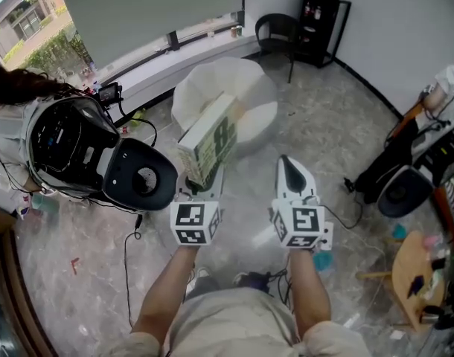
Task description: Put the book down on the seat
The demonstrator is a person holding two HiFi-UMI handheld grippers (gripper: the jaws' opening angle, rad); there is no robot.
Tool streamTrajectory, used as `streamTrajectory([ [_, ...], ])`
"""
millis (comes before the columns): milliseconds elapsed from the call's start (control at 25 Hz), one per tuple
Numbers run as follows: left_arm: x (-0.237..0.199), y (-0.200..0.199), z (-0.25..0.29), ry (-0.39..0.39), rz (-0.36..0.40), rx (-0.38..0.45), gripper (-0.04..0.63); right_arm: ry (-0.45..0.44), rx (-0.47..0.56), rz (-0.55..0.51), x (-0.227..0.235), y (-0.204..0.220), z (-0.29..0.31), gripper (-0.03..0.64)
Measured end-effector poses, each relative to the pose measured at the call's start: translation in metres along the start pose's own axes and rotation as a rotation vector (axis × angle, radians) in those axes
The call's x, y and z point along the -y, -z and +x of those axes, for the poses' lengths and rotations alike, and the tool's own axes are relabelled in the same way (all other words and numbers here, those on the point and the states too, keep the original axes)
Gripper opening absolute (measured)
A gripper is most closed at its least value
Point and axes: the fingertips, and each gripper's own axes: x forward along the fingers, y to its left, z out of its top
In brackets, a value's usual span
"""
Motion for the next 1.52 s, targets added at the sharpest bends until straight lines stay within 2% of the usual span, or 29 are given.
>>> streamTrajectory([
  [320, 0.012, 0.005, 0.012, -0.004, 0.000, -0.010, 0.170, -0.003, -0.009, 0.017, 0.020, 0.008, 0.004, -0.002],
  [680, -0.002, 0.006, 0.050, 0.013, -0.011, -0.002, 0.170, 0.016, -0.031, 0.030, 0.034, 0.018, 0.036, -0.002],
  [960, -0.043, 0.007, 0.103, 0.033, -0.035, -0.004, 0.170, 0.034, -0.061, 0.014, 0.033, 0.025, 0.102, -0.002],
  [1520, -0.175, -0.013, 0.224, 0.065, -0.059, -0.006, 0.170, 0.047, -0.075, -0.035, -0.007, 0.012, 0.283, -0.002],
])
